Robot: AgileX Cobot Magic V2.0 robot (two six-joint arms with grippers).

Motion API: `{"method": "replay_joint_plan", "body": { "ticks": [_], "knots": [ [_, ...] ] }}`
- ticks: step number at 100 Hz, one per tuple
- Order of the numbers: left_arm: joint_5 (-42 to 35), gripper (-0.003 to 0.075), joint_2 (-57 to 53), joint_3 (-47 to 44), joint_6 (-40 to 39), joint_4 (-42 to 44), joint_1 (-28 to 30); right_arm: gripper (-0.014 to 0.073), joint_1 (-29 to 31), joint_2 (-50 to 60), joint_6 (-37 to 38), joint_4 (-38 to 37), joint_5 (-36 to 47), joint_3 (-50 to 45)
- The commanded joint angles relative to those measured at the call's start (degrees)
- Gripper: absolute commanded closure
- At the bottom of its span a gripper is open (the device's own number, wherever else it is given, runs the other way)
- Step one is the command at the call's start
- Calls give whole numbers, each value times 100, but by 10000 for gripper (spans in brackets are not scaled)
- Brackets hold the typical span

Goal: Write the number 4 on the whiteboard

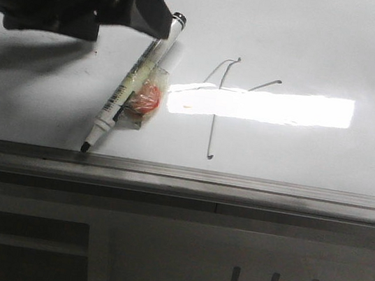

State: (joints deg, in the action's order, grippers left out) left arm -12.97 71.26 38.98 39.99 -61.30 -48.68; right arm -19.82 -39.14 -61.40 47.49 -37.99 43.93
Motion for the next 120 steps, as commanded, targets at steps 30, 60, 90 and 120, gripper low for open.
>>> {"method": "replay_joint_plan", "body": {
  "ticks": [30,60,90,120],
  "knots": [
    [-55,416,-2140,-141,423,670,20,657,28,112,11,234,481,92],
    [-65,741,-4326,-1683,728,659,20,658,28,1491,11,234,2269,-1397],
    [-77,741,-5523,-2523,728,634,20,658,28,2578,11,308,2631,-2402],
    [-77,741,-5547,-2523,728,634,20,658,28,2583,11,308,2631,-2402]
  ]
}}
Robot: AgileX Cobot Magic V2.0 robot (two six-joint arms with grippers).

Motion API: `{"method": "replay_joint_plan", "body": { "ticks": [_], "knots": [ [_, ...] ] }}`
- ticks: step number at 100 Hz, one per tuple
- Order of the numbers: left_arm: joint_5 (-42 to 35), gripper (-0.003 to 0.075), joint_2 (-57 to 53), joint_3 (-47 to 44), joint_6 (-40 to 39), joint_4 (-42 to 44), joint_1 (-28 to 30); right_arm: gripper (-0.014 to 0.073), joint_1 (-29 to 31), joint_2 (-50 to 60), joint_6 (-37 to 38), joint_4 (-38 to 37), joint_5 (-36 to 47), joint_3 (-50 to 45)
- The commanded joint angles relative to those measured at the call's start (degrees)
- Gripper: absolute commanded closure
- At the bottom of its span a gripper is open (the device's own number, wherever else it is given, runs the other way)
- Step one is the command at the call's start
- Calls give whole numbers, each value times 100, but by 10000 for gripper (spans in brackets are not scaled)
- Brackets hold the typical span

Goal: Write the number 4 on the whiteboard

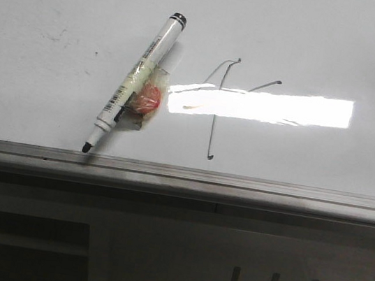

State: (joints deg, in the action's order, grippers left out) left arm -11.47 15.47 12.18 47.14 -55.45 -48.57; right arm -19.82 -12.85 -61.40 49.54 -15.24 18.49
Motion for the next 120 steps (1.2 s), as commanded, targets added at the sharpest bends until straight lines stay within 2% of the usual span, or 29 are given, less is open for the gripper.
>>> {"method": "replay_joint_plan", "body": {
  "ticks": [1,41,52,58,68,82,94,104,120],
  "knots": [
    [-227,741,32,157,13,49,9,658,28,-46,11,103,357,142],
    [-242,741,-15,53,13,72,31,658,28,-46,11,103,357,142],
    [-561,741,-212,-218,24,974,324,658,28,-46,11,103,357,142],
    [-571,741,-377,-414,-70,1370,677,658,28,-46,11,103,357,142],
    [-571,741,-643,-729,-1043,2466,1436,658,28,-46,11,103,357,142],
    [-241,741,-969,-1113,-3144,4605,2668,658,28,-46,11,103,357,142],
    [405,741,-1133,-1391,-4635,5297,3461,658,28,-46,11,103,357,142],
    [1387,741,-1209,-1438,-4999,5374,3834,658,28,-46,11,103,357,142],
    [2230,741,-1319,-1438,-4999,5590,3909,658,28,-46,11,103,357,142]
  ]
}}
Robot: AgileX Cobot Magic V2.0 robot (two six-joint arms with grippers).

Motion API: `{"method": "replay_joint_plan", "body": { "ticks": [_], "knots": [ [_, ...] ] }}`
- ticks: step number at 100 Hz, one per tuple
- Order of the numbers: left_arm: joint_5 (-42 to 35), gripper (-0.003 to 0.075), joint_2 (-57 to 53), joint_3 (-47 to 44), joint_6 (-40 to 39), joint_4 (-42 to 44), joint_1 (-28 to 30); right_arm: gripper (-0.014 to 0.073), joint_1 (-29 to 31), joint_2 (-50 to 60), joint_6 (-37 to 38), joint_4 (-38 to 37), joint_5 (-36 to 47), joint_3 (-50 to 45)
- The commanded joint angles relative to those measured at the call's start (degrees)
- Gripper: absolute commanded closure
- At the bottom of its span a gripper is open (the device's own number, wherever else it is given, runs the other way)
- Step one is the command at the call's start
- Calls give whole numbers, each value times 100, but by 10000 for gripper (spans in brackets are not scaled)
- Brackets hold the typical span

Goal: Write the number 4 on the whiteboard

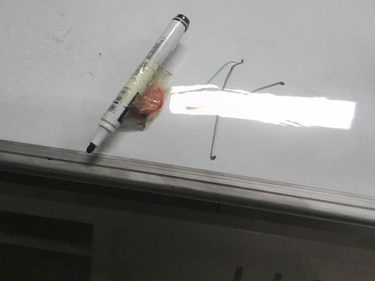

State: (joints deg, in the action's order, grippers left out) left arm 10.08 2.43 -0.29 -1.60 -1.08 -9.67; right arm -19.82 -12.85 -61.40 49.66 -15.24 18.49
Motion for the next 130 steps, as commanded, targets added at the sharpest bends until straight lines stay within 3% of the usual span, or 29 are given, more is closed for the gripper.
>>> {"method": "replay_joint_plan", "body": {
  "ticks": [1,20,97,107,112,122,130],
  "knots": [
    [159,741,-37,-191,-125,153,19,658,28,-46,11,92,357,142],
    [692,741,-419,-191,-125,108,19,658,28,-46,11,92,357,142],
    [692,741,-406,-191,-125,66,19,658,28,-46,11,92,356,100],
    [692,741,-406,-191,-125,66,19,658,28,-41,89,-242,914,-106],
    [692,741,-406,-191,-125,66,19,658,39,-32,929,-881,1216,-246],
    [692,741,-406,-191,-125,66,19,658,211,-32,4295,-3590,1524,-633],
    [692,741,-406,-191,-125,66,19,658,474,-4,6327,-5344,1555,-1028]
  ]
}}
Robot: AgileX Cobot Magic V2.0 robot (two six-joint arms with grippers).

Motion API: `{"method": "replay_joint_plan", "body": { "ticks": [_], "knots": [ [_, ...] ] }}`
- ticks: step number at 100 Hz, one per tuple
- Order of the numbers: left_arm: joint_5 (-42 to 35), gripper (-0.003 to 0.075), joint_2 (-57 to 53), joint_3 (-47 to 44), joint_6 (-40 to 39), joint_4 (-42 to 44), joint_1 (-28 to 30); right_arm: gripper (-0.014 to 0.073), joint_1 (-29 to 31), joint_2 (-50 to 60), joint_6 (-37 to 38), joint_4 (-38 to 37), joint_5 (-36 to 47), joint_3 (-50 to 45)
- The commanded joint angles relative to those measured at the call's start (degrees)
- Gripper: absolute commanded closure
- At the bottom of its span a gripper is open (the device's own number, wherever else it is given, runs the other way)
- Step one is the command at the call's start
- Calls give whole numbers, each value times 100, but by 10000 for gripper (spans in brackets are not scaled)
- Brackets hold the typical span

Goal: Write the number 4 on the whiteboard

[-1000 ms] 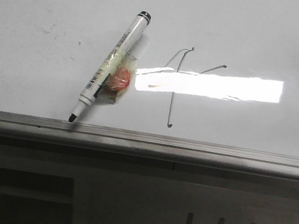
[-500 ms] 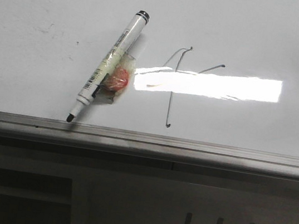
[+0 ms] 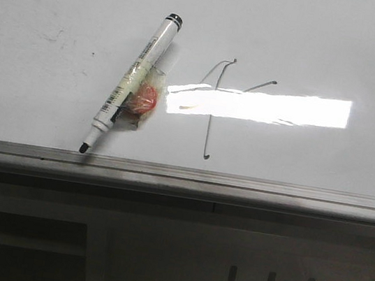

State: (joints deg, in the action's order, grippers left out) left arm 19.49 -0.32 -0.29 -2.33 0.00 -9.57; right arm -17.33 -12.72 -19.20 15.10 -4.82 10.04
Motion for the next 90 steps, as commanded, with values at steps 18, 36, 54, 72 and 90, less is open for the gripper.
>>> {"method": "replay_joint_plan", "body": {
  "ticks": [18,36,54,72,90],
  "knots": [
    [-250,741,-131,-191,-52,-42,9,658,667,376,2820,-2405,693,-1125],
    [-250,741,-131,-191,-52,-42,9,658,747,1164,2820,-2419,-891,-1203],
    [-250,741,-131,-191,-52,-56,9,658,757,1382,2820,-2419,-1323,-1203],
    [-250,741,-131,-191,-52,-56,9,658,757,1407,2820,-2419,-1323,-1203],
    [-250,741,-131,-191,-52,-56,9,658,757,1407,2820,-2419,-1323,-1203]
  ]
}}
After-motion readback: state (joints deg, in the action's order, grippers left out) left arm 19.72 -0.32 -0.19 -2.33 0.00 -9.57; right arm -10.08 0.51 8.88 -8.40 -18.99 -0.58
